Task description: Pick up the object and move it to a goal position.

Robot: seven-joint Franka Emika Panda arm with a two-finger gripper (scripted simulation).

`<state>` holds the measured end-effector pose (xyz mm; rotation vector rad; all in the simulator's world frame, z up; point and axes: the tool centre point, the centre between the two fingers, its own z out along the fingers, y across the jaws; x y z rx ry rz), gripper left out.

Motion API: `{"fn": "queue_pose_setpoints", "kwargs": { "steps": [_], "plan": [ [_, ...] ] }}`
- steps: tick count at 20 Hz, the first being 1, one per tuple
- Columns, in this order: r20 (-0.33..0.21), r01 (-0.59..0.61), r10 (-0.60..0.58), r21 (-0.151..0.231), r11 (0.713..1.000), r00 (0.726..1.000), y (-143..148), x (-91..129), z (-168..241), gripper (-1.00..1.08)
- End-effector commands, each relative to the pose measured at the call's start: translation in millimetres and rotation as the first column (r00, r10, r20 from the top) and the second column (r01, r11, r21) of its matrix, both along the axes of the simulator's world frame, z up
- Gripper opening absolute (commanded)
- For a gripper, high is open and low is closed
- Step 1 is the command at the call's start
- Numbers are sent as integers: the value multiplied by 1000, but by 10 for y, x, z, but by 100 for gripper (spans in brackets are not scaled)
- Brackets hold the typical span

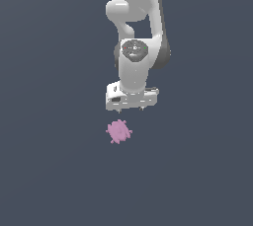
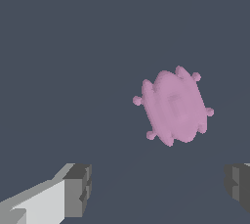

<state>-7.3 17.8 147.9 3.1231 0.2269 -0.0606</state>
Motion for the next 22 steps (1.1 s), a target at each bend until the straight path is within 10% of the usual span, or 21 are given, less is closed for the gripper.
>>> {"fn": "queue_pose_setpoints", "kwargs": {
  "steps": [1, 11, 22],
  "plan": [
    [4, -42, 42, -1, 999, 999, -9, 19, -38, 108],
    [30, -297, 297, -10, 955, 954, -51, 129, -261, 108],
    [58, -581, 582, -29, 813, 811, -78, 250, -527, 108]
  ]
}}
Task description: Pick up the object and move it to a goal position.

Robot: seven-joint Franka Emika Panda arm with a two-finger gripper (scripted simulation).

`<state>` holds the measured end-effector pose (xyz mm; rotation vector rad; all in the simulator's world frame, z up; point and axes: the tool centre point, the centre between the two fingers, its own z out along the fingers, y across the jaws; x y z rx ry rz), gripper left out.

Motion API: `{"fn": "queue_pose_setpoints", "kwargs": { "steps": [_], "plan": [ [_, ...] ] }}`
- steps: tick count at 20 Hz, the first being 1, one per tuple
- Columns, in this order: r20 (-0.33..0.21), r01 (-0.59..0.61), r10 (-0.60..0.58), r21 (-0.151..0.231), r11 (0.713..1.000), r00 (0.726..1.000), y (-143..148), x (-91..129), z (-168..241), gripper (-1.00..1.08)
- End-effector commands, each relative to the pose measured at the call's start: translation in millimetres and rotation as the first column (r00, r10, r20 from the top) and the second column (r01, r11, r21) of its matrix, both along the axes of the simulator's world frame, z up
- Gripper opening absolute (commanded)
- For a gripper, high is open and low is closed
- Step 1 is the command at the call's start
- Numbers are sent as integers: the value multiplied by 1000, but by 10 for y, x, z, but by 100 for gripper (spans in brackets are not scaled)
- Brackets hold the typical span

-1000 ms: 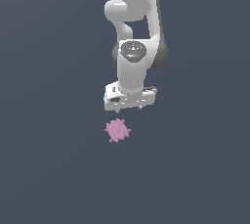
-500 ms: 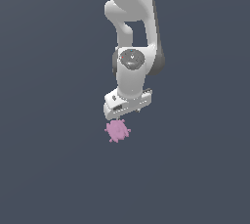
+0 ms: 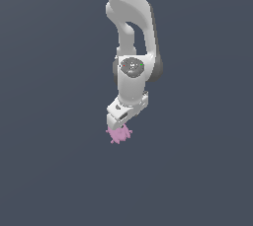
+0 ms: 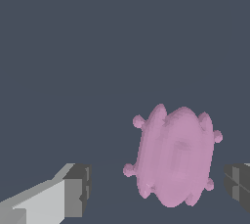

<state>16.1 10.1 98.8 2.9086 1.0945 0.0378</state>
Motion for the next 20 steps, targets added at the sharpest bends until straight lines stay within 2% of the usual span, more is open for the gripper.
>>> {"fn": "queue_pose_setpoints", "kwargs": {
  "steps": [1, 5, 10, 20],
  "plan": [
    [9, -74, 74, -1, 997, 997, -3, 27, -60, 108],
    [22, -189, 189, -5, 982, 982, -6, 67, -153, 108],
    [40, -328, 328, -11, 945, 944, -4, 114, -266, 108],
    [74, -567, 568, -34, 823, 819, 13, 196, -468, 108]
  ]
}}
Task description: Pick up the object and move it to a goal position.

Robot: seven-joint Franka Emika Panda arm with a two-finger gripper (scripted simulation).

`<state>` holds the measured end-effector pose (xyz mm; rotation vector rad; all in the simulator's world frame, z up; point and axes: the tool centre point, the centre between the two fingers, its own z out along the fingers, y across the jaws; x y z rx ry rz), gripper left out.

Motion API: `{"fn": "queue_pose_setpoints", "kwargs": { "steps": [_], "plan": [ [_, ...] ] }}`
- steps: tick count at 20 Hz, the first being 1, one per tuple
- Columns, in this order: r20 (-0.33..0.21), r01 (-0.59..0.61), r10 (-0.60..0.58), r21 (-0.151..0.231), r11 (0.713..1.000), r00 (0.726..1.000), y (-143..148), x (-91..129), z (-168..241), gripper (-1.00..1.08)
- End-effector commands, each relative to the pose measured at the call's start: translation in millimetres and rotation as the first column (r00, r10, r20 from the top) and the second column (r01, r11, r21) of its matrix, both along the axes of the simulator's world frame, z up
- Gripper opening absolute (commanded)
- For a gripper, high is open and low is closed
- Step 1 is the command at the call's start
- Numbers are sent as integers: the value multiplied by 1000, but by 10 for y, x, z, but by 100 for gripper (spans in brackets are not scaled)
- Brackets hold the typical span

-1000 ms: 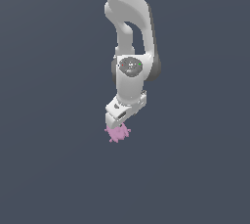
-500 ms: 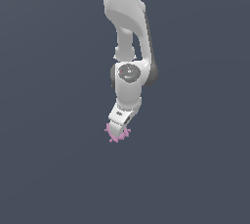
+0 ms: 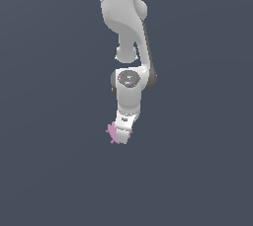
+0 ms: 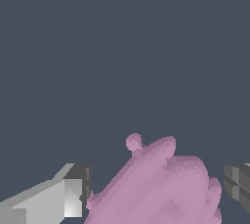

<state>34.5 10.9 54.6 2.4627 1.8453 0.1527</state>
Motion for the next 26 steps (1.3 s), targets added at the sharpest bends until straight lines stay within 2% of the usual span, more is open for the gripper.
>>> {"fn": "queue_pose_setpoints", "kwargs": {
  "steps": [1, 11, 19, 26],
  "plan": [
    [10, -59, 59, -1, 998, 998, 6, 18, -41, 108],
    [34, -188, 188, -7, 982, 982, 21, 55, -131, 108],
    [35, -195, 195, -8, 981, 980, 19, 60, -166, 108],
    [35, -199, 199, -9, 980, 979, 31, 87, -391, 108]
  ]
}}
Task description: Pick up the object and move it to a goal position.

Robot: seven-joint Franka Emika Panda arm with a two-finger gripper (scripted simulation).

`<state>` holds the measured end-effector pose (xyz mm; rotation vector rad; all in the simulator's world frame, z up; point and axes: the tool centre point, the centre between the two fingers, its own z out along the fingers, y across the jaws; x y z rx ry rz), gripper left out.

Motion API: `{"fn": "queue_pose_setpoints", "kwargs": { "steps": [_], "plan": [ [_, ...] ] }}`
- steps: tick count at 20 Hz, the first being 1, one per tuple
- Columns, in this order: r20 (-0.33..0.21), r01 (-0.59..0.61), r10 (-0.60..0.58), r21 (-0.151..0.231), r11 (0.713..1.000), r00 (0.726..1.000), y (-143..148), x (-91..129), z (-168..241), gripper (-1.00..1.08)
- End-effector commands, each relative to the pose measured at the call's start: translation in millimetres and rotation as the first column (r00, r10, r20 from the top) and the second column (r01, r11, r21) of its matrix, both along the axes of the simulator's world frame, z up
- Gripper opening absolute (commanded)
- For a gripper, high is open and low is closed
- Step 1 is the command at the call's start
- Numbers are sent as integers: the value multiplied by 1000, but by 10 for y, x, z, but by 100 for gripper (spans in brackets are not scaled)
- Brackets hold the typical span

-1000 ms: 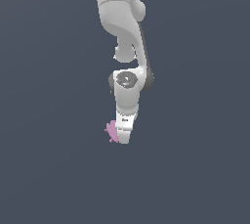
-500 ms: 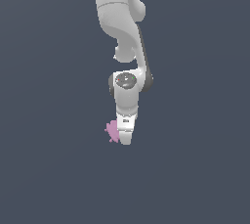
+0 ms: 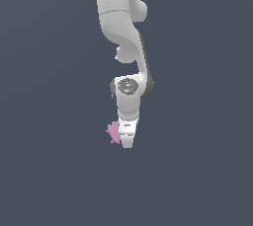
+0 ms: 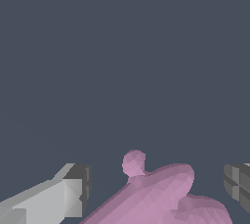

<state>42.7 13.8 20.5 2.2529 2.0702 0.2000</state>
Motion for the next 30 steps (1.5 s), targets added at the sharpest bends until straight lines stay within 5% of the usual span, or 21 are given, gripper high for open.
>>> {"fn": "queue_pose_setpoints", "kwargs": {
  "steps": [1, 4, 5, 20, 30],
  "plan": [
    [0, -2, 2, 0, 1000, 1000, 3, 7, -72, 108],
    [0, -2, 2, -1, 1000, 1000, 5, 10, -100, 108],
    [0, -2, 2, -1, 1000, 1000, 5, 10, -100, -100],
    [9, -3, 3, -2, 1000, 1000, 34, 21, 9, -100],
    [8, -3, 4, -4, 1000, 1000, 278, -144, 444, -100]
  ]
}}
